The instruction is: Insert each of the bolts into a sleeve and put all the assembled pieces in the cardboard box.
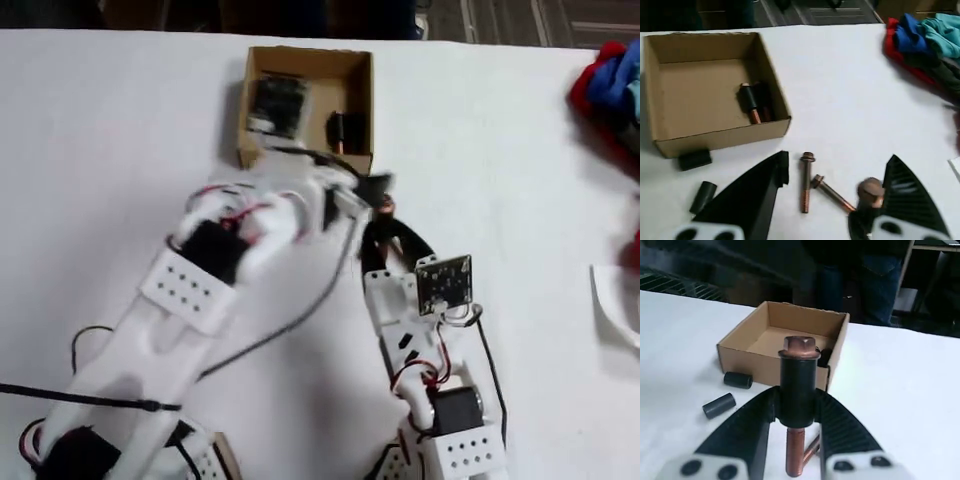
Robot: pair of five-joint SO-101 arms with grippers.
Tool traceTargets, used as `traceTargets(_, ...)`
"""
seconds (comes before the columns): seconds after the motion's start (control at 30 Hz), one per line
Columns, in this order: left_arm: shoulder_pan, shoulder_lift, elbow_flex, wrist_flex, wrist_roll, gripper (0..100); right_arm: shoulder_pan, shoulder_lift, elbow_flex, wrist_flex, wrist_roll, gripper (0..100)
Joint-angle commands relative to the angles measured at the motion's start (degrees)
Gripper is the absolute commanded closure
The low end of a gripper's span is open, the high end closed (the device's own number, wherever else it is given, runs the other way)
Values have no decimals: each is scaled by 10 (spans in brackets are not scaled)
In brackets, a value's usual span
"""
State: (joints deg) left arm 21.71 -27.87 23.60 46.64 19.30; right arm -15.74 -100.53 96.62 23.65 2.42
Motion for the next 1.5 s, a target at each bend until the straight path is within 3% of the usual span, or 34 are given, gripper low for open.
traceTargets(0.0, -70, -8, -34, 33, -2, 688, 36, -4, 4, -8, -47, 980)
traceTargets(0.2, -170, -8, -30, 91, -2, 688, 45, -4, -10, -18, -61, 980)
traceTargets(0.33, -193, -6, -27, 159, -11, 688, 44, 13, -56, -22, -29, 980)
traceTargets(0.47, -194, -6, -28, 219, -119, 688, 44, 145, -169, -22, -21, 980)
traceTargets(0.57, -195, -6, -28, 237, -173, 688, 44, 324, -312, -17, -25, 980)
traceTargets(0.7, -200, -4, -27, 240, -178, 688, 43, 554, -533, 24, -25, 980)
traceTargets(0.97, -388, -6, -27, 261, -249, 688, 8, 936, -938, 141, -28, 980)
traceTargets(1.03, -423, -5, -27, 282, -273, 688, 7, 1034, -1051, 175, -74, 980)
traceTargets(1.2, -472, -3, -26, 324, -308, 688, -5, 1274, -1337, 261, -202, 980)
traceTargets(1.47, -505, -6, 33, 325, -309, 688, -22, 1617, -1742, 333, -179, 980)
